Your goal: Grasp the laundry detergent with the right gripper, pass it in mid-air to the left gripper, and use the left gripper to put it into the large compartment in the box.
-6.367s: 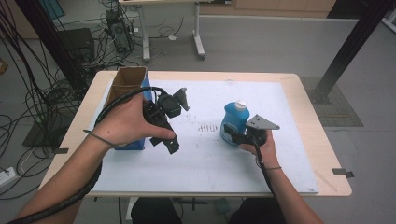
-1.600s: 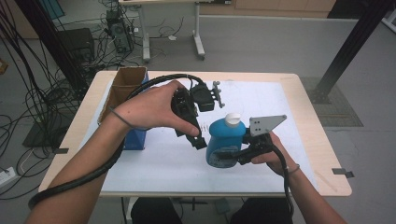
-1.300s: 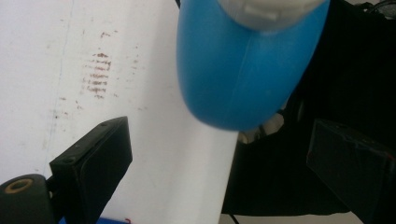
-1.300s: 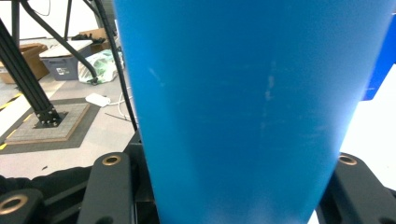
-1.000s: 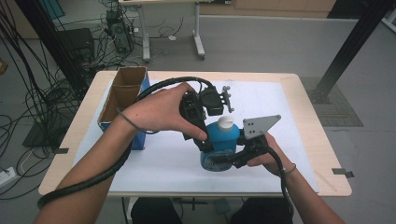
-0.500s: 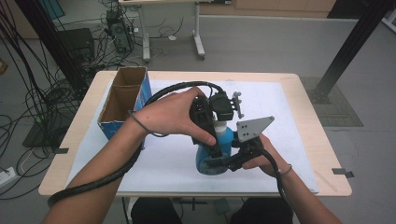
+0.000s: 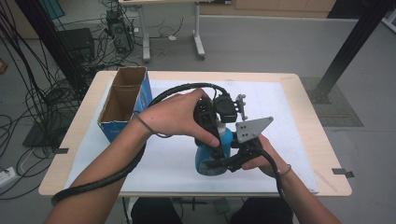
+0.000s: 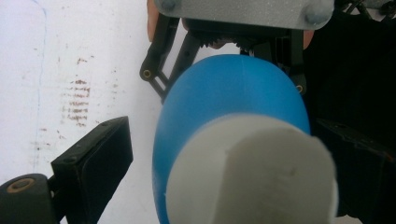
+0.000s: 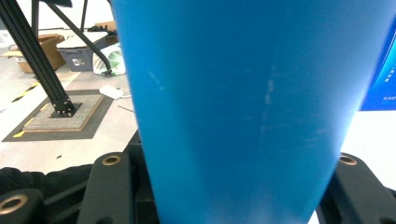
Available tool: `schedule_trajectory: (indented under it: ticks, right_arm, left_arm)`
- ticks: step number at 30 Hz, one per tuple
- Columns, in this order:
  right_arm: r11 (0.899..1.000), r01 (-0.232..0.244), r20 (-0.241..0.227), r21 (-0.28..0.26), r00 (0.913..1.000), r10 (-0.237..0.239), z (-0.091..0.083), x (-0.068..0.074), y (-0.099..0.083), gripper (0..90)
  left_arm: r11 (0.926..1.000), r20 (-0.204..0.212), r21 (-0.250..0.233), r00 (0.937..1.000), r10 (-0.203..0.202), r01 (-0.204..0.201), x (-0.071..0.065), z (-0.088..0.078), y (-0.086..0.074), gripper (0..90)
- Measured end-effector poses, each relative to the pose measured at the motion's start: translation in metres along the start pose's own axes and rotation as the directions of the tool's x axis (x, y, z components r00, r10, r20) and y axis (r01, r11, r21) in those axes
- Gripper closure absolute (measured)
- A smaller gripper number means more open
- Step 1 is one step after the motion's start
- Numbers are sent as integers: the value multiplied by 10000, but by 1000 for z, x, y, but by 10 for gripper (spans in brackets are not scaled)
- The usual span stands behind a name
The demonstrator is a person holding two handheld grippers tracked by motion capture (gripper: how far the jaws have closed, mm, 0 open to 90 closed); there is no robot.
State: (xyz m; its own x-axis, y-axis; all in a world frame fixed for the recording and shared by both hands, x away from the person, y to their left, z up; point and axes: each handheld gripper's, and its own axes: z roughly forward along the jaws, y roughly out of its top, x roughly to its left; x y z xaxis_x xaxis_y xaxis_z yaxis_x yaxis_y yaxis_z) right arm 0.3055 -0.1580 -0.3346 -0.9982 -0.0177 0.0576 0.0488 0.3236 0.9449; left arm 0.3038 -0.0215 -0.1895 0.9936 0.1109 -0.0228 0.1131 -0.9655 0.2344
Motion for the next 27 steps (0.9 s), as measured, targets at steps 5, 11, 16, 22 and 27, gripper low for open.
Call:
schedule_trajectory:
  ticks: [5,11,16,22,27]
  right_arm:
    - [10000,-15,14,15,10000,15,0,-1,0,433]
    - [9999,-64,35,100,10000,64,1,-1,-2,433]
    - [9999,-128,60,113,9999,127,1,-2,-3,433]
    - [9998,-132,72,129,9999,131,1,-3,-3,433]
    - [9999,-103,66,121,9999,102,2,-3,-3,433]
  left_arm:
    - [10000,-40,-14,10000,-90,90,1,0,0,74]
    - [10000,-50,10,10000,-35,35,1,0,-1,74]
    - [9999,-59,-34,9999,-145,145,2,1,-3,74]
    - [9999,-71,-34,9999,-114,114,2,0,-4,74]
    - [9999,-107,-36,9998,-148,147,3,-2,-5,74]
